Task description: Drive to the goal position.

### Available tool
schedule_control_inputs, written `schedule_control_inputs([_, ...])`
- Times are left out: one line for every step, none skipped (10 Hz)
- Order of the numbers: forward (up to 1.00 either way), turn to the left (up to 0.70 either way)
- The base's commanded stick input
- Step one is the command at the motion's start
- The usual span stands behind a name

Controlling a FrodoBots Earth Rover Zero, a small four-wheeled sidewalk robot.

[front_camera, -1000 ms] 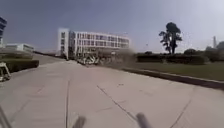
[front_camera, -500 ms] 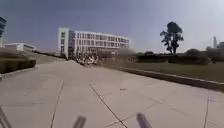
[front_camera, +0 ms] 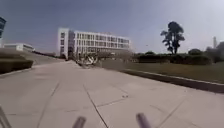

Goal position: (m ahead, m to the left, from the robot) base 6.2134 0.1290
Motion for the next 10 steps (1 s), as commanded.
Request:
schedule_control_inputs([0.70, 0.35])
schedule_control_inputs([0.70, 0.35])
schedule_control_inputs([0.70, 0.27])
schedule_control_inputs([0.70, 0.00])
schedule_control_inputs([0.70, 0.00])
schedule_control_inputs([0.70, 0.00])
schedule_control_inputs([0.70, 0.00])
schedule_control_inputs([0.70, 0.01])
schedule_control_inputs([0.70, 0.20])
schedule_control_inputs([0.70, 0.29])
